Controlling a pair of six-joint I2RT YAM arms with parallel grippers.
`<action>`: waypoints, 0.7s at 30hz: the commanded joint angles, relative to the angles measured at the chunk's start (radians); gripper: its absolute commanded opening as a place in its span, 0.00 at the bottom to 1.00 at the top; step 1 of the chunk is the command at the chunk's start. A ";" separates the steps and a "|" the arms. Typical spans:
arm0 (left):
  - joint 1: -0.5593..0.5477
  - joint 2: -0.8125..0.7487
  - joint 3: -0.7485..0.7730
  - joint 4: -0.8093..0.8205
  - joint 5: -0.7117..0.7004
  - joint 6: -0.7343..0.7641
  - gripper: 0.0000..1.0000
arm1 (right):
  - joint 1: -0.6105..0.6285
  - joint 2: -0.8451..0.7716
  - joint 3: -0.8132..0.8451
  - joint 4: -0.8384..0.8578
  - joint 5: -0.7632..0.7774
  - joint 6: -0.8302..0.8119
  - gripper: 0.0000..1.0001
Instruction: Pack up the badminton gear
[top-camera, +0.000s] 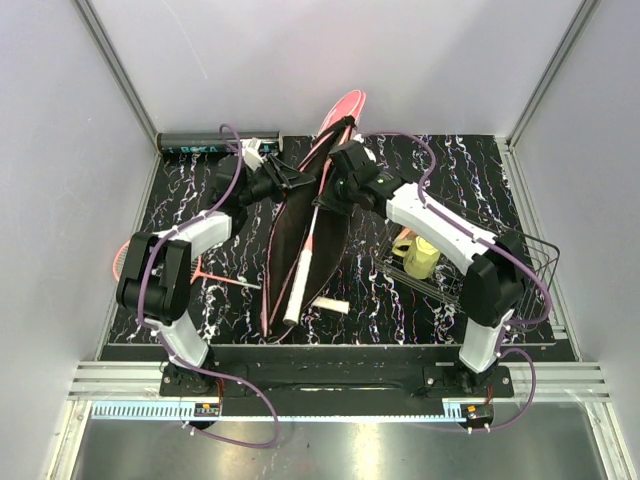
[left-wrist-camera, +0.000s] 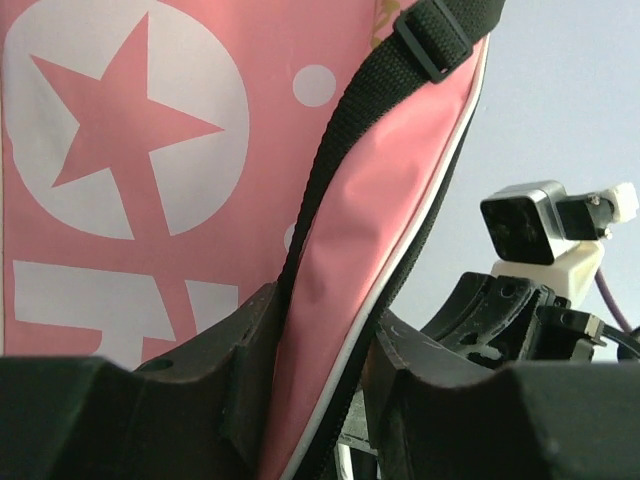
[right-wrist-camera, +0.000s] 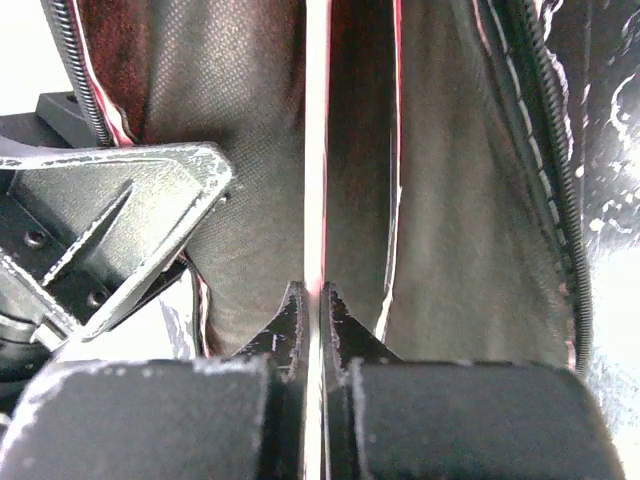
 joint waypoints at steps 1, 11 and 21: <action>-0.016 0.040 0.067 0.115 0.196 -0.165 0.00 | -0.018 0.089 0.129 0.048 0.374 0.005 0.00; -0.015 0.096 0.028 0.319 0.270 -0.353 0.00 | 0.048 0.267 0.186 0.095 0.683 -0.112 0.00; 0.054 0.137 -0.055 0.666 0.280 -0.578 0.00 | 0.094 0.311 0.209 0.151 0.544 -0.391 0.26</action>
